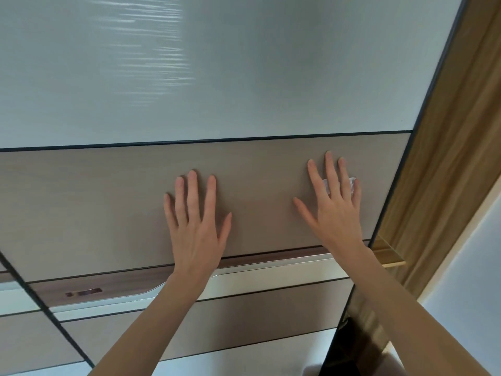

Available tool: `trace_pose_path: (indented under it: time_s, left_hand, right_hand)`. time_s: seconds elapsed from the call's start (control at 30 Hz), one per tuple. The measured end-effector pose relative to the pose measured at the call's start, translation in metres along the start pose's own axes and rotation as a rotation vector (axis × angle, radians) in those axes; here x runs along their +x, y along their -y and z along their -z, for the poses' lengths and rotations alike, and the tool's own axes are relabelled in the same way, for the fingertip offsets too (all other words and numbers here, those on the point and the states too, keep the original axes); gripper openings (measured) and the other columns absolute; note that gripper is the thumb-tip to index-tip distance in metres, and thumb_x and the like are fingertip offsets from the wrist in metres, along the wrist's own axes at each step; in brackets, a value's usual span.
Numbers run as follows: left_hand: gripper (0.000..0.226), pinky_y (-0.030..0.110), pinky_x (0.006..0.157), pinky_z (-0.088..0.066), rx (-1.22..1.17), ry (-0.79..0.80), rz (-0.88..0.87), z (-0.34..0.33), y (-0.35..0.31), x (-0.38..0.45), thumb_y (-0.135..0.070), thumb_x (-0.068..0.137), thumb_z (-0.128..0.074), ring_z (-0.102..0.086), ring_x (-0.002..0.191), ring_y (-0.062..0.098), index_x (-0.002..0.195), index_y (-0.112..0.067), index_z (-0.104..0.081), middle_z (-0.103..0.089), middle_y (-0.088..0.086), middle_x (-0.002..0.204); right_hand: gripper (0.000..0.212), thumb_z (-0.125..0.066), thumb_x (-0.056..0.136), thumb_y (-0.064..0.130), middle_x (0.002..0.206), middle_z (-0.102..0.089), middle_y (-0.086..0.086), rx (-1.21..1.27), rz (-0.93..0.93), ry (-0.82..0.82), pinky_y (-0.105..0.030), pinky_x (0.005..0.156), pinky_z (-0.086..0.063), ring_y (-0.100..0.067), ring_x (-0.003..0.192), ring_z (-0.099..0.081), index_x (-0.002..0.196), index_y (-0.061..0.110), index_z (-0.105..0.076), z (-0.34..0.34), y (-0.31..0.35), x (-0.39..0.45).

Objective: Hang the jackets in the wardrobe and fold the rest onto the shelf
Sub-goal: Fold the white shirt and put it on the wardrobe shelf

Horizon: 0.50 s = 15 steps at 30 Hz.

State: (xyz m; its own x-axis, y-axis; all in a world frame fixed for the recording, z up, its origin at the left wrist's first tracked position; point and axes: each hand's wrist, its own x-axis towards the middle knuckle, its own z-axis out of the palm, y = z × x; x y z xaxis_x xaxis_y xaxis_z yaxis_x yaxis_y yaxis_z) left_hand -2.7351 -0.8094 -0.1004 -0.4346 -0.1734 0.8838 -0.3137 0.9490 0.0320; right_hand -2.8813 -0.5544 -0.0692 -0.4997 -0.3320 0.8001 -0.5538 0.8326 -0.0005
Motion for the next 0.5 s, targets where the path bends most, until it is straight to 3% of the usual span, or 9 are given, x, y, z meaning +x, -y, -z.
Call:
trace_pose_path:
  time_s: [0.3, 0.5]
  left_hand:
    - [0.079, 0.064, 0.126, -0.013, -0.007, 0.009, -0.011, -0.023, -0.043, 0.004, -0.055, 0.102, -0.049, -0.006, 0.161, 0.038, 0.167, -0.024, -0.017, -0.006, 0.013, 0.175]
    - [0.083, 0.065, 0.126, -0.013, -0.027, 0.020, -0.027, -0.028, -0.084, 0.008, -0.051, 0.099, -0.055, -0.006, 0.161, 0.037, 0.167, -0.023, -0.016, -0.005, 0.012, 0.175]
  right_hand:
    - [0.084, -0.036, 0.102, 0.069, 0.175, -0.002, -0.008, -0.038, -0.057, 0.007, -0.063, 0.124, -0.015, -0.028, 0.161, -0.003, 0.167, 0.022, -0.011, 0.009, -0.043, -0.003]
    - [0.077, -0.040, 0.102, 0.067, 0.175, 0.000, -0.002, 0.028, 0.108, -0.013, -0.066, 0.123, -0.017, -0.027, 0.161, -0.002, 0.166, 0.034, -0.011, 0.011, -0.012, 0.007]
